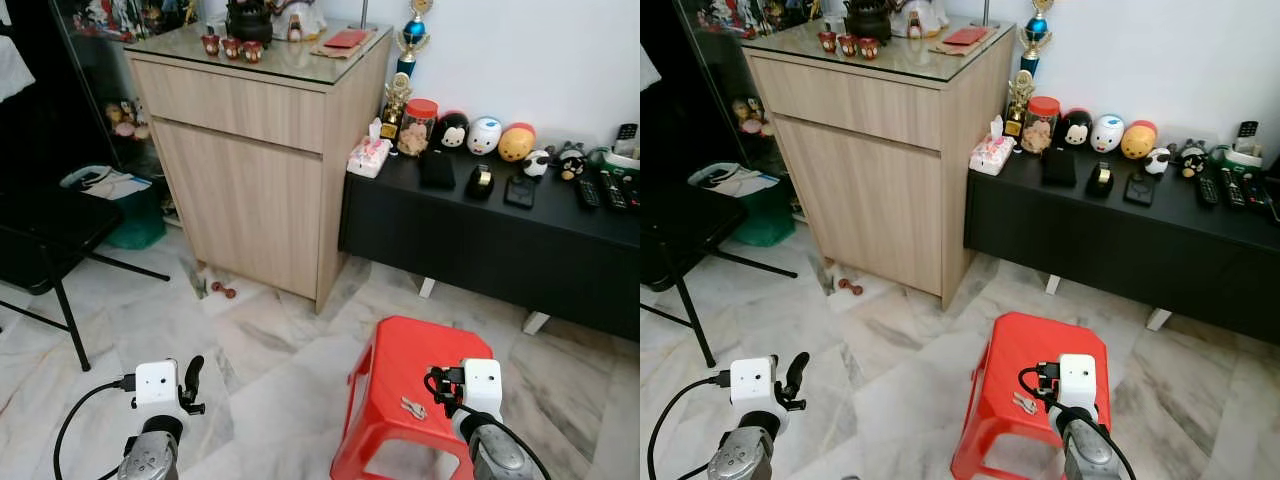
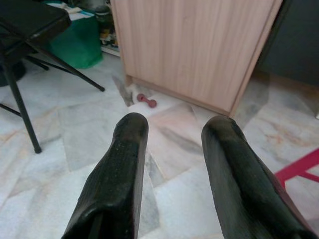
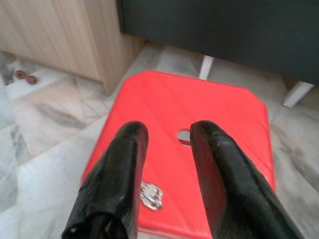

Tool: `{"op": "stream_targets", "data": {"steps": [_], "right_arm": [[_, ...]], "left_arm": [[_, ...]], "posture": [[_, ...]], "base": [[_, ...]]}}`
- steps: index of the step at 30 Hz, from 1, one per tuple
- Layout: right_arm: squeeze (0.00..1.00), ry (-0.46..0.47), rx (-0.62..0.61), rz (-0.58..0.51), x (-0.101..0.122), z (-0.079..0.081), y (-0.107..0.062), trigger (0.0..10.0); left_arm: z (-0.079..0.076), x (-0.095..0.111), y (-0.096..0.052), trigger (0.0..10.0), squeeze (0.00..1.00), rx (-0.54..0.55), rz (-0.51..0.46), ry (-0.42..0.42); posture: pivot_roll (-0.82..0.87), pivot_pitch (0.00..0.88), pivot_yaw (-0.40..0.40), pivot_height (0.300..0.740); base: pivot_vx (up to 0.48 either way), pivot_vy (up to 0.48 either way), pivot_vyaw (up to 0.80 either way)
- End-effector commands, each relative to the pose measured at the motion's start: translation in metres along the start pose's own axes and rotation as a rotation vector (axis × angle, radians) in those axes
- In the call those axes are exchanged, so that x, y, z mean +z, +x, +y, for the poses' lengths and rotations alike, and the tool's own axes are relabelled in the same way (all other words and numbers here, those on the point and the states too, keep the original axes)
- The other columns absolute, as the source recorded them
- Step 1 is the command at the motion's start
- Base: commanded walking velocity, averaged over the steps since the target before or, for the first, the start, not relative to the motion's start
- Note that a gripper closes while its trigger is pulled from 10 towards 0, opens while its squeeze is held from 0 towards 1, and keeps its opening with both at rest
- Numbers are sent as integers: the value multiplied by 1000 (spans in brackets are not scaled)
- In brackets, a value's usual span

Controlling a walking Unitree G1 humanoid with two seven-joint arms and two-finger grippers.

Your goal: Hang keys on a hook

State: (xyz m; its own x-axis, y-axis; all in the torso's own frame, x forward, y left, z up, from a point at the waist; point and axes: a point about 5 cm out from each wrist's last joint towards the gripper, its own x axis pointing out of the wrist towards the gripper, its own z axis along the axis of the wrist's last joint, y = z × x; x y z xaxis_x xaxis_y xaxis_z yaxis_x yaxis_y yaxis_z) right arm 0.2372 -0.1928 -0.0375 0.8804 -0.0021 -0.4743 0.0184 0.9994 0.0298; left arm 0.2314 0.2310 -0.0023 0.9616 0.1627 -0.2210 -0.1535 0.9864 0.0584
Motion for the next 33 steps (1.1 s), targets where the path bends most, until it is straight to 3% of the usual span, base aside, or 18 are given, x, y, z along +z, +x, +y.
{"op": "stream_targets", "data": {"steps": [1,6,33], "right_arm": [[0,-6,-14,28,-2,-3,0,10000],[0,-10,-12,24,-1,-3,1,10000],[0,-51,15,33,-3,-1,0,10000]], "left_arm": [[0,-1,0,10000,0,-2,14,-6],[-1,-1,1,10000,0,-5,13,-7],[-2,2,4,10000,0,-11,14,12]], "posture": [[-24,1,-64,668],[-25,1,-64,639],[-21,8,-68,639]], "base": [[0,0,0],[0,0,0],[0,0,0]]}}
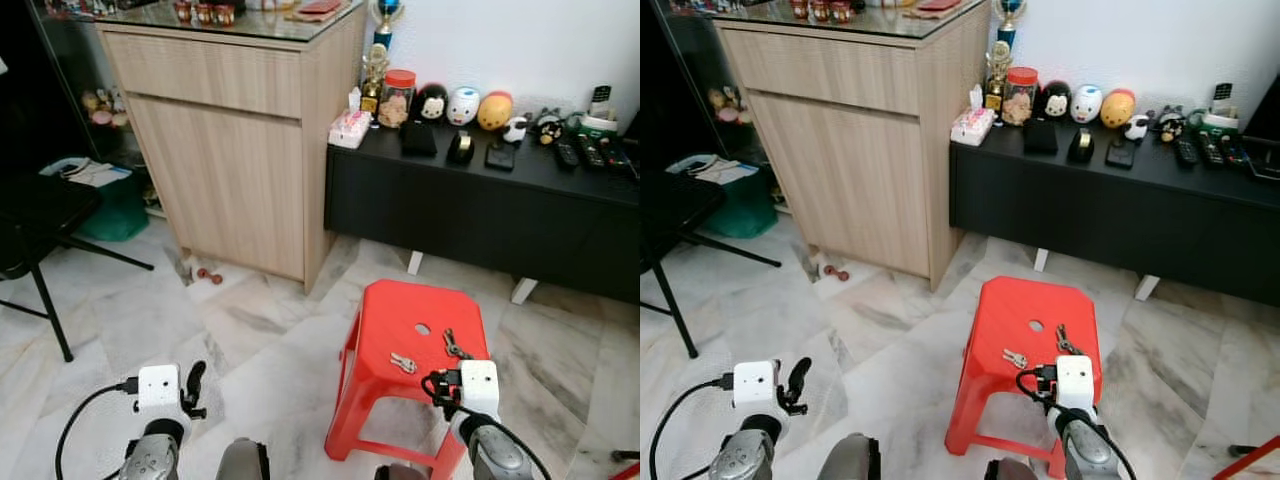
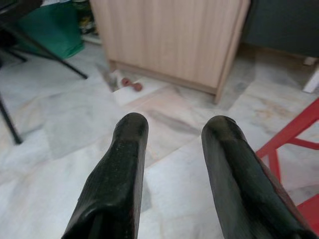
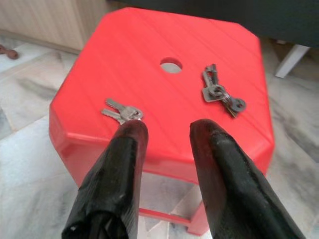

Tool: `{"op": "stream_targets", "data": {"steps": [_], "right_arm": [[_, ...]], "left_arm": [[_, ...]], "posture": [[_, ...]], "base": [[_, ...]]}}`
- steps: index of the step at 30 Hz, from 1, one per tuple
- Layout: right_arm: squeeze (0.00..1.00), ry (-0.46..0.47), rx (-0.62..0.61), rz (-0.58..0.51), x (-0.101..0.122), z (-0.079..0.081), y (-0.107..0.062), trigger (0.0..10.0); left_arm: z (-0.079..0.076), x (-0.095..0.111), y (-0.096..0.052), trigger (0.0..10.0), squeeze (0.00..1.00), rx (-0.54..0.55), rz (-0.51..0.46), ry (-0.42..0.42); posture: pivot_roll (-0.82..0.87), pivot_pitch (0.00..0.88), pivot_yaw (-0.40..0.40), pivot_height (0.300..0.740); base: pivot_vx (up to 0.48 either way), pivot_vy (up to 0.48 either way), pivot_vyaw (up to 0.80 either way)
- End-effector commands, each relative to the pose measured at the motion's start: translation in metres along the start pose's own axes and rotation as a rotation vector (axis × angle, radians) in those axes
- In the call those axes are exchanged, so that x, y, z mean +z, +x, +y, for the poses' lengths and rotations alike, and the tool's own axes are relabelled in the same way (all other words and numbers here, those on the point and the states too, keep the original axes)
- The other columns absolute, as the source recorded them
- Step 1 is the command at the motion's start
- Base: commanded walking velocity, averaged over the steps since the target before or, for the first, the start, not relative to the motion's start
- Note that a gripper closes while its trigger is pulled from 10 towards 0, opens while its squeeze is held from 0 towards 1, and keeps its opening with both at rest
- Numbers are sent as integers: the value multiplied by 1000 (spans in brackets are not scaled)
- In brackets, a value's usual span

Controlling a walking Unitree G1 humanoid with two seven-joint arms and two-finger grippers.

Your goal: Hang keys on a hook

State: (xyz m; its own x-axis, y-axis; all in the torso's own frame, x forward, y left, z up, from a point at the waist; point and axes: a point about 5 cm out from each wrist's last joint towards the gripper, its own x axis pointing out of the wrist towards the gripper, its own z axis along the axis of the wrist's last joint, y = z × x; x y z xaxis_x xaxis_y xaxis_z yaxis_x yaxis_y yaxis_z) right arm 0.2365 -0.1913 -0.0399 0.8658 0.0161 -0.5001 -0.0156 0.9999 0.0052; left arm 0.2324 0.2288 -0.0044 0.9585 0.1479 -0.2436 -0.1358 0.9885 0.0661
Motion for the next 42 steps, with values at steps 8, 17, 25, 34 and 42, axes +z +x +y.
{"op": "stream_targets", "data": {"steps": [8,17,25,34,42], "right_arm": [[0,23,-14,18,-5,-3,-2,10000],[0,20,-28,60,-13,-10,-6,10000],[0,20,-33,107,-19,-11,-7,10000],[0,22,-36,126,-23,-12,-9,10000],[0,24,-10,147,-24,-11,-9,10000]], "left_arm": [[0,5,4,10000,0,3,-10,13],[0,7,6,10000,0,2,-14,12],[-2,6,5,10000,0,-2,-8,12],[-3,5,5,10000,0,-8,-5,9],[-3,3,4,10000,0,-10,8,8]], "posture": [[-26,10,-69,639],[-27,9,-68,639],[-24,12,-71,639],[-26,13,-71,639],[-27,16,-72,639]], "base": [[248,0,400],[370,0,0],[171,0,0],[0,0,0],[0,0,0]]}}
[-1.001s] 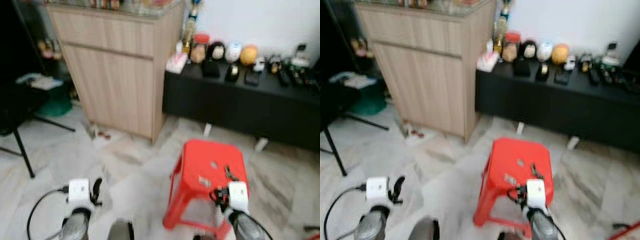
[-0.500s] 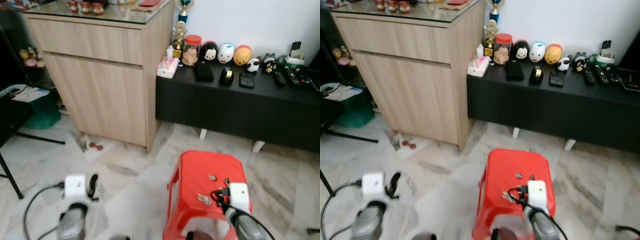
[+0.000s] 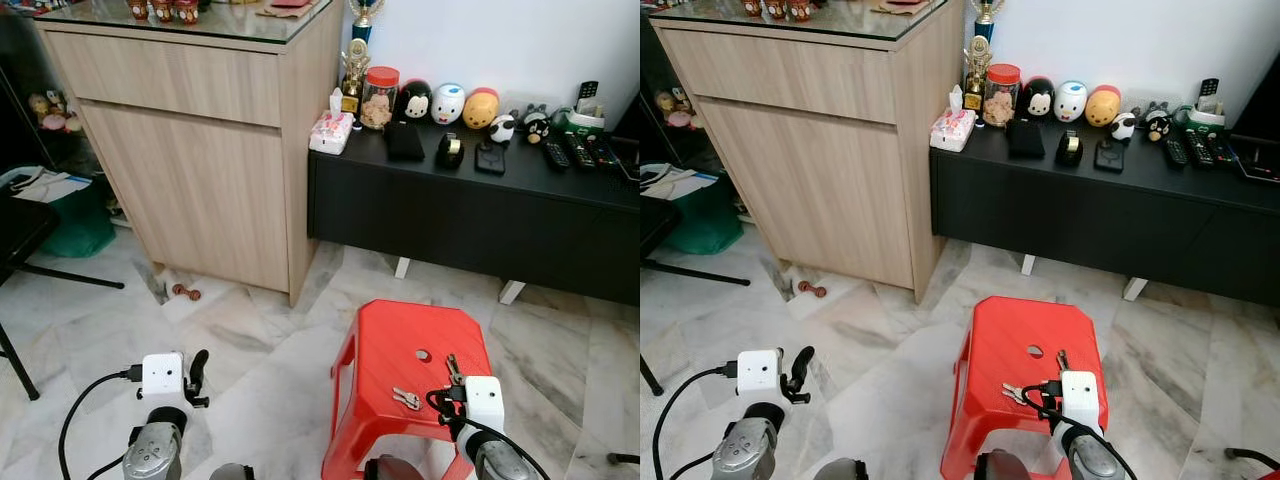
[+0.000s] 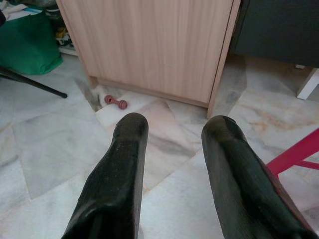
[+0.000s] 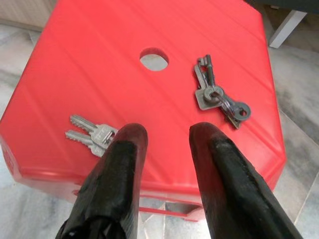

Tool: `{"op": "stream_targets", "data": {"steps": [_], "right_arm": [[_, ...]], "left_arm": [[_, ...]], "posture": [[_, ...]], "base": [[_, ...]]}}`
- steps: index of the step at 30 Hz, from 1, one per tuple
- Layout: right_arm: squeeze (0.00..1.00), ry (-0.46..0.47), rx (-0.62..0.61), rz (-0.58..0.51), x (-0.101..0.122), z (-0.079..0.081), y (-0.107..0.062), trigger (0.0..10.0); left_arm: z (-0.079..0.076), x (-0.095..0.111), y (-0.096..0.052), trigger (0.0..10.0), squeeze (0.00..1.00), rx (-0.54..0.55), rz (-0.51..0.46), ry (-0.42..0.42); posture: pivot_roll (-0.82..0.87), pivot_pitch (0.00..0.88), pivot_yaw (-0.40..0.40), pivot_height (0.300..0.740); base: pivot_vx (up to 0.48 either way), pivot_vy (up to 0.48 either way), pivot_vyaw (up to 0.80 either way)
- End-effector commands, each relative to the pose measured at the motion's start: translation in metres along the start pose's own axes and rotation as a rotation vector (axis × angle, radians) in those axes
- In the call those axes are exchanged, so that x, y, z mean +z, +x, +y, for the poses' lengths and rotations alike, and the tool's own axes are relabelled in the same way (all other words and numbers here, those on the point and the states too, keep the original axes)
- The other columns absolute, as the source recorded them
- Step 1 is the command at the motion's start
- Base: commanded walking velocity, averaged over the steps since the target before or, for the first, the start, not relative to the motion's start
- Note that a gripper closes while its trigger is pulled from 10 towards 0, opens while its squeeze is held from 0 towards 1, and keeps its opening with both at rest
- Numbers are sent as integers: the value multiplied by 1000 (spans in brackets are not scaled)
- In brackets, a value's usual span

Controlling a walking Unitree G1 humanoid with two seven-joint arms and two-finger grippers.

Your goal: Hang keys on a hook

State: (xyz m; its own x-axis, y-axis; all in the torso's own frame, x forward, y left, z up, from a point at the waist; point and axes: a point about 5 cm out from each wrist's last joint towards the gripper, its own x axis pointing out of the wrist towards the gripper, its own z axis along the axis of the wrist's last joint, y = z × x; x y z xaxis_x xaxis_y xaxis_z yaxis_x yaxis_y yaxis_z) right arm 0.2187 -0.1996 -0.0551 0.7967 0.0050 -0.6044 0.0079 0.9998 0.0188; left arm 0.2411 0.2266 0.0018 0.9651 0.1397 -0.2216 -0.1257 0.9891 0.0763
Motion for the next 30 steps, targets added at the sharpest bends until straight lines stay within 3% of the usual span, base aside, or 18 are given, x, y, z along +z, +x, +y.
{"op": "stream_targets", "data": {"steps": [1,20,24,30], "right_arm": [[0,-1,6,26,-2,-3,-1,10000],[0,-29,92,-3,12,5,6,10000],[0,-31,88,-40,19,6,7,10000],[0,-29,100,-84,29,8,9,10000]], "left_arm": [[0,-6,-2,10000,0,-3,31,-4],[-1,-4,1,10000,0,-8,27,-3],[-2,-3,1,10000,0,-8,26,-5],[-2,-3,2,10000,0,-10,26,-3]], "posture": [[-27,16,-72,639],[-23,29,-74,635],[-26,31,-73,612],[-25,36,-75,612]], "base": [[0,0,0],[0,0,0],[0,0,0],[0,0,0]]}}
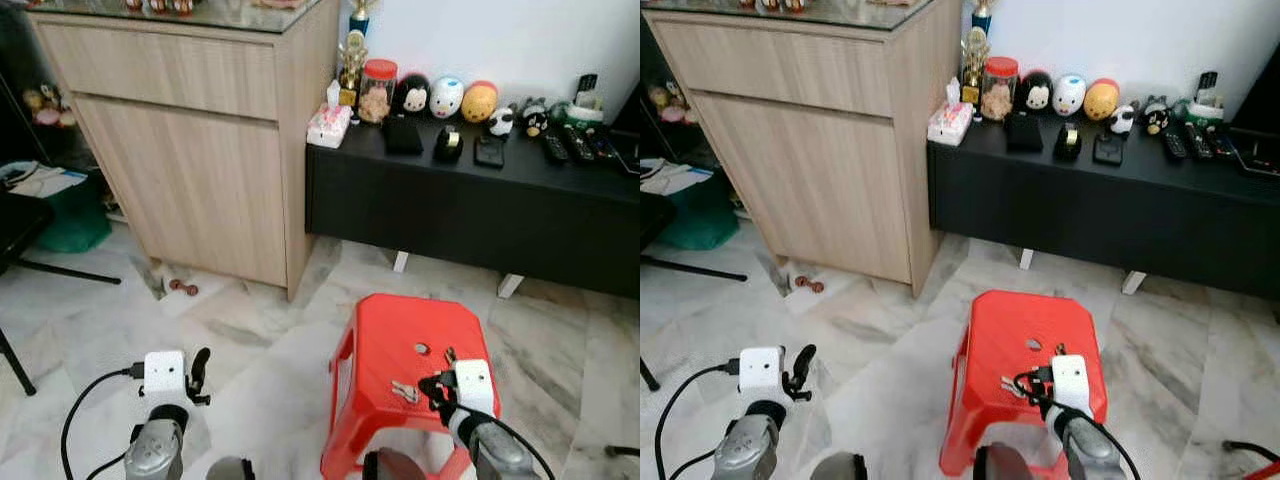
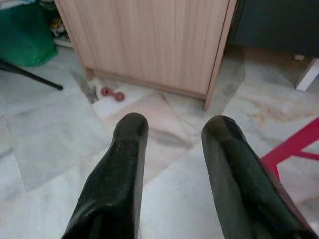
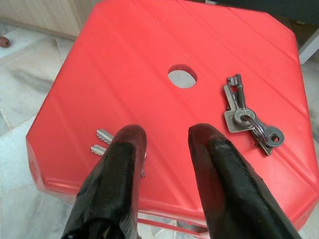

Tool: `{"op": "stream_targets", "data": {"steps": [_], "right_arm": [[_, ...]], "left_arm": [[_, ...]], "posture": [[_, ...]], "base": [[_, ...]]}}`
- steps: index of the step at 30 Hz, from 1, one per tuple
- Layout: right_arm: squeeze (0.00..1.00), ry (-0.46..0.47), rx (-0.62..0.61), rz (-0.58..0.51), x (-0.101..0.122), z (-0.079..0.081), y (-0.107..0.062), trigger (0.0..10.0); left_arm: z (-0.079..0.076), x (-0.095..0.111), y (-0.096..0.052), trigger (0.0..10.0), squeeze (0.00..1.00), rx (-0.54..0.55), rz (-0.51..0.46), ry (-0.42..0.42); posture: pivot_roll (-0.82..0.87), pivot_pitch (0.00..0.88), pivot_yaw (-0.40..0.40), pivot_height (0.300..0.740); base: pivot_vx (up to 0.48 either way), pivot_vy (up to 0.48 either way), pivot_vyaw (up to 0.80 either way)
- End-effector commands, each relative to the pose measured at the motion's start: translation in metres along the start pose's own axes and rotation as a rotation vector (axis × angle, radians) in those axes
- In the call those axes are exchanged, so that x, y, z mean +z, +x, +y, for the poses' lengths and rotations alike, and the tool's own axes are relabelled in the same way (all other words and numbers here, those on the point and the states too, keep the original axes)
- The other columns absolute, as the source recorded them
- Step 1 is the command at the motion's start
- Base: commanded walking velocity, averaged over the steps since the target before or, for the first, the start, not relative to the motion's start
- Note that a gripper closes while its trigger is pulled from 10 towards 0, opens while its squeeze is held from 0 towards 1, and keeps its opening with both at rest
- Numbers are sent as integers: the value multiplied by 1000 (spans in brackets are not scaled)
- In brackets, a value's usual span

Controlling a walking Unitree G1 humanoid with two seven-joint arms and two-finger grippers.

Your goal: Hang keys on a hook

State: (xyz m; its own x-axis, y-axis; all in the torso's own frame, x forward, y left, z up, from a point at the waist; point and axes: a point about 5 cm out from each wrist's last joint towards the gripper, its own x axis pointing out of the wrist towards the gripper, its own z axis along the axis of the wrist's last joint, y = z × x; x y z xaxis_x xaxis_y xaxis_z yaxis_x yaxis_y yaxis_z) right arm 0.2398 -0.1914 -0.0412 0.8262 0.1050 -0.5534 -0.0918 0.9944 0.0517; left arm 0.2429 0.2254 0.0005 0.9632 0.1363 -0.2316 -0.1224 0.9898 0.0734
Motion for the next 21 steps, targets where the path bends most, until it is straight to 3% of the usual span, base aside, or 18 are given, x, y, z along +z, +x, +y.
{"op": "stream_targets", "data": {"steps": [1,10,21], "right_arm": [[0,0,3,-31,7,0,2,10000],[0,-17,61,-63,21,9,8,10000],[0,-66,111,10,18,17,11,10000]], "left_arm": [[-1,-2,0,10000,0,-5,16,-1],[0,0,1,10000,0,-2,9,-1],[4,13,4,10000,0,-3,-48,9]], "posture": [[-25,36,-75,612],[-25,41,-75,612],[3,90,-84,612]], "base": [[0,0,0],[0,0,0],[0,0,0]]}}
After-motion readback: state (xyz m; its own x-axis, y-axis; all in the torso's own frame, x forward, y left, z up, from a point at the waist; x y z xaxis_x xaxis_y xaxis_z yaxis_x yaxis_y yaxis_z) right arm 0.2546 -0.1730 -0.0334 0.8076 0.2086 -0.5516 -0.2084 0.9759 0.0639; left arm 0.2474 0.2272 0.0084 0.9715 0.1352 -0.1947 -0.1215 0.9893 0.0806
